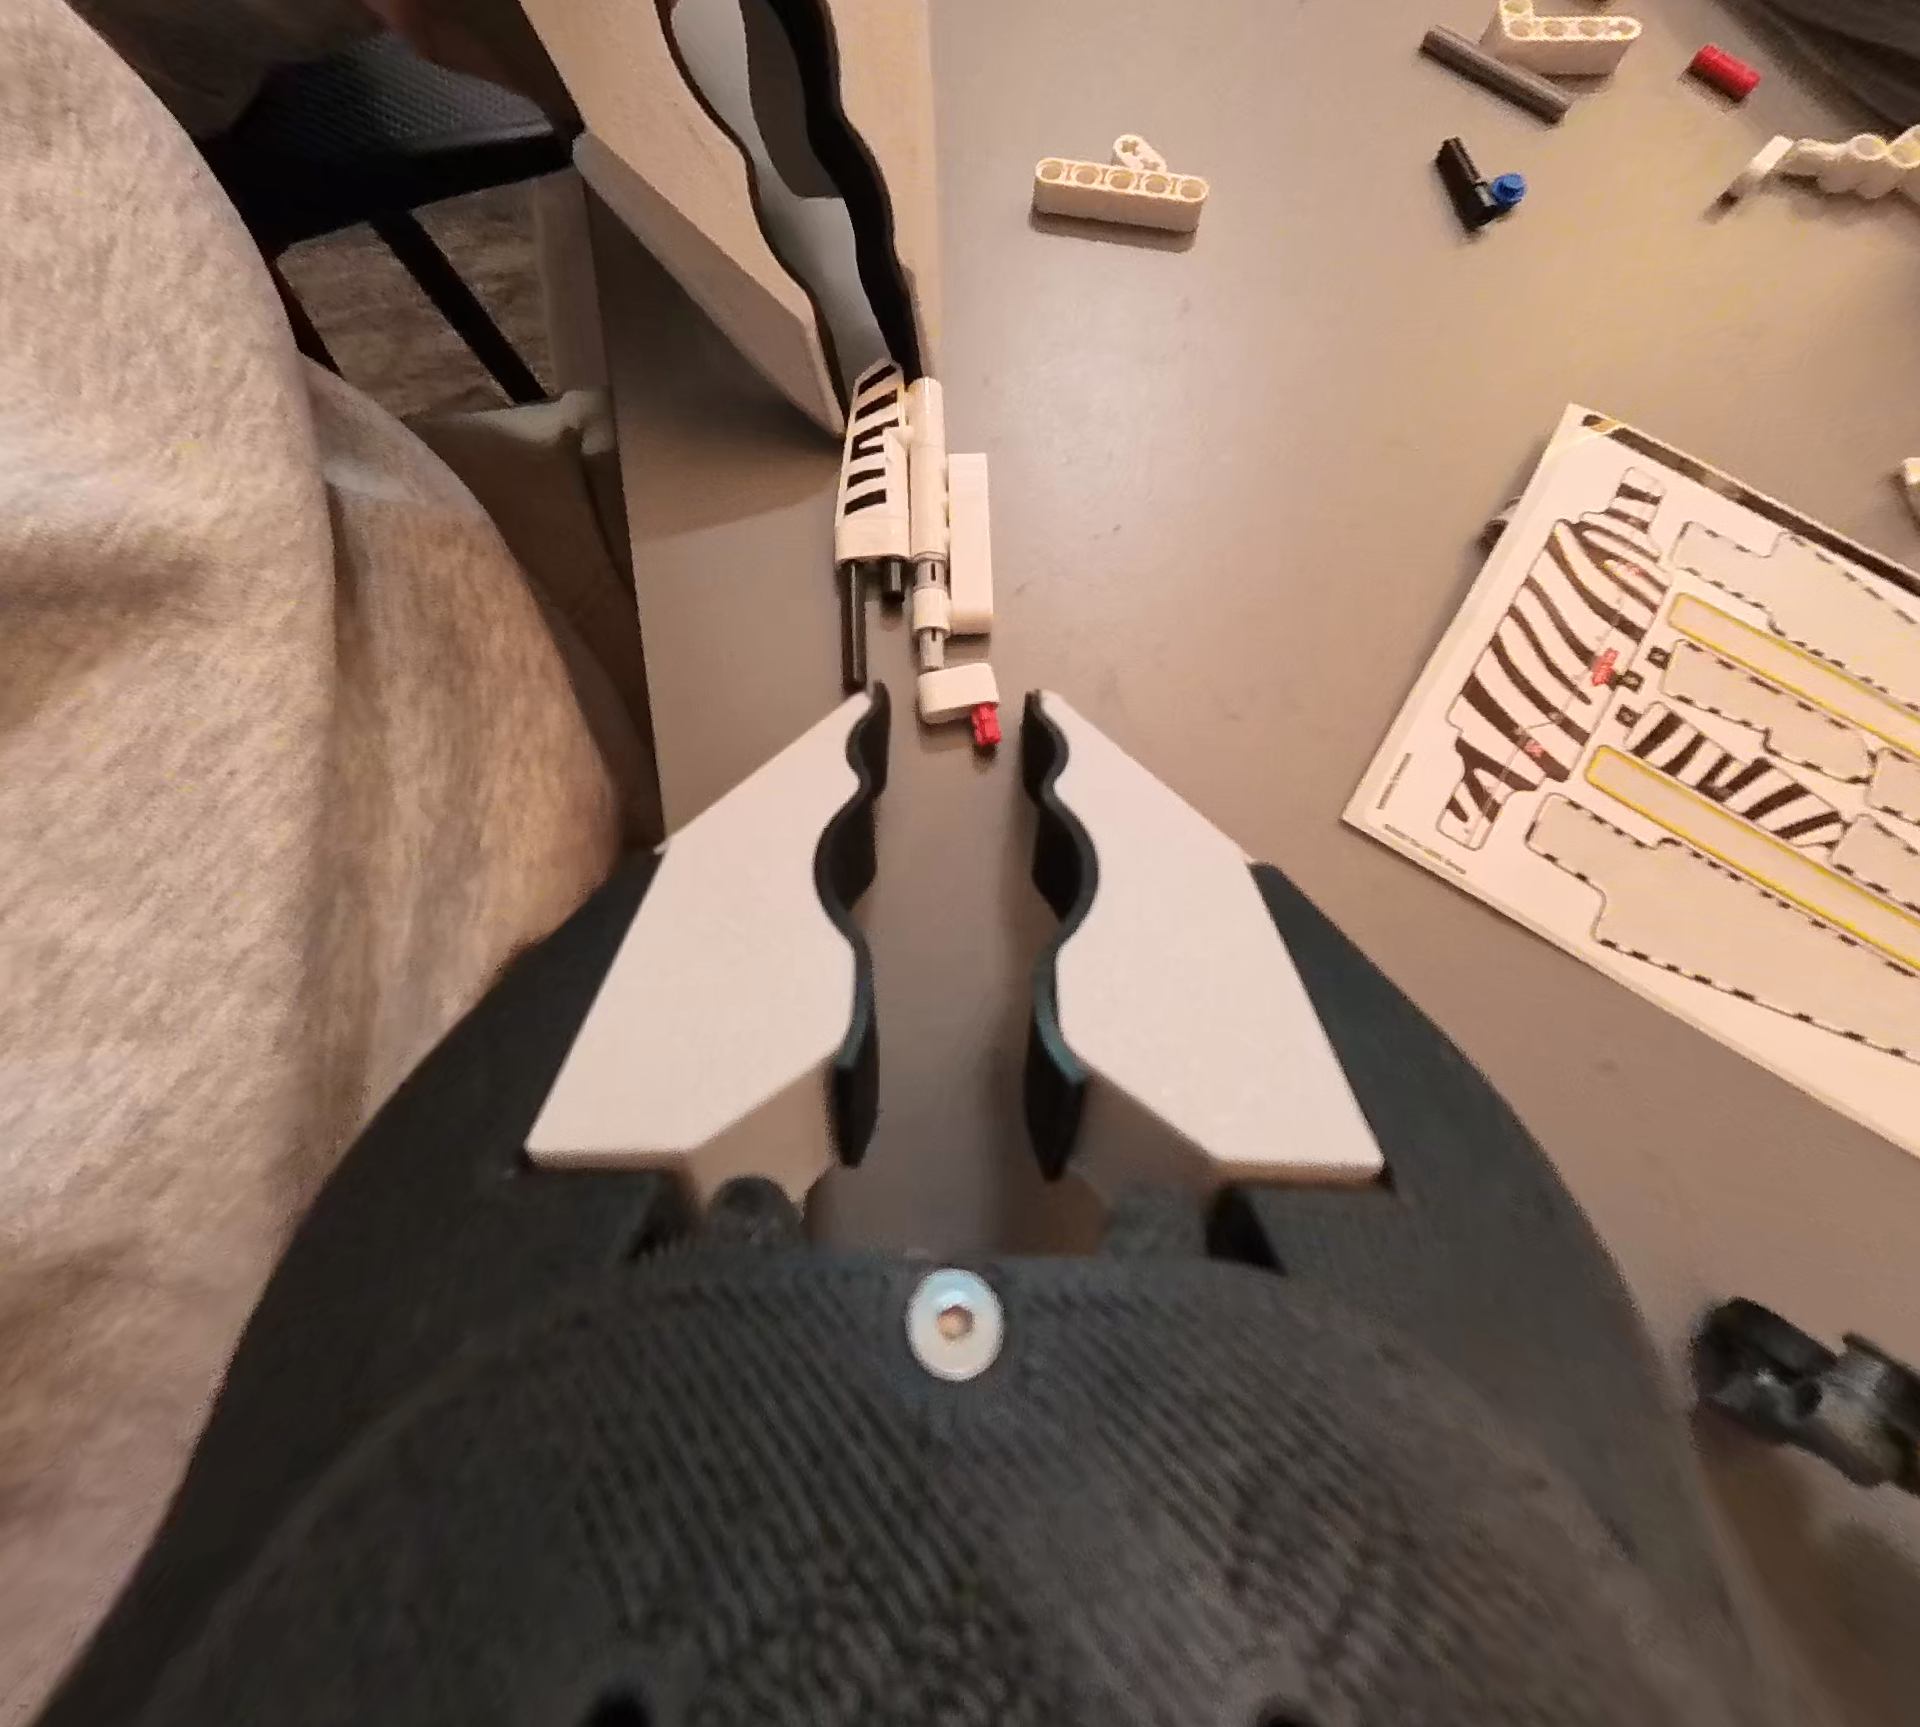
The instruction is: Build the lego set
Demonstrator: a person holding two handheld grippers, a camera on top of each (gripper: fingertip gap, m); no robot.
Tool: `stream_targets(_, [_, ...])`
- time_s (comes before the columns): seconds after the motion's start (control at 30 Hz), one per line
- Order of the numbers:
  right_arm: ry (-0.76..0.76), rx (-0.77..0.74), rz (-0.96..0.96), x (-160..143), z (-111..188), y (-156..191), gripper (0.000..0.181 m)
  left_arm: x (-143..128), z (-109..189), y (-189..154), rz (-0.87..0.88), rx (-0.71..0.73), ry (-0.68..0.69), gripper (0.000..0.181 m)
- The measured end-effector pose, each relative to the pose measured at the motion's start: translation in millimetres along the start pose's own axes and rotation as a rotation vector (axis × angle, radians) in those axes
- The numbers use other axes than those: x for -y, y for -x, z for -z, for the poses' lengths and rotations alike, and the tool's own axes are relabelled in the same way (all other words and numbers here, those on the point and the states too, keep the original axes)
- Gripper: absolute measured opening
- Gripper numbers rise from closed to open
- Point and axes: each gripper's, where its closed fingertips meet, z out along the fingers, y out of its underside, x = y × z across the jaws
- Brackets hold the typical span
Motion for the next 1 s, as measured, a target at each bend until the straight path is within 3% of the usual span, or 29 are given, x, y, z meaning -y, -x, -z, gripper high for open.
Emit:
stream_targets(0.13, [0.010, 0.009, 0.031, -0.9, -1.3, -0.1, 0.014, 0.0, -0.1, -0.1, 0.001, -0.002, 0.000, 0.012])
stream_targets(1.0, [0.056, -0.086, 0.006, -0.1, -2.3, -1.4, 0.014, -0.2, -0.4, -0.7, -0.004, -0.002, 0.000, 0.012])
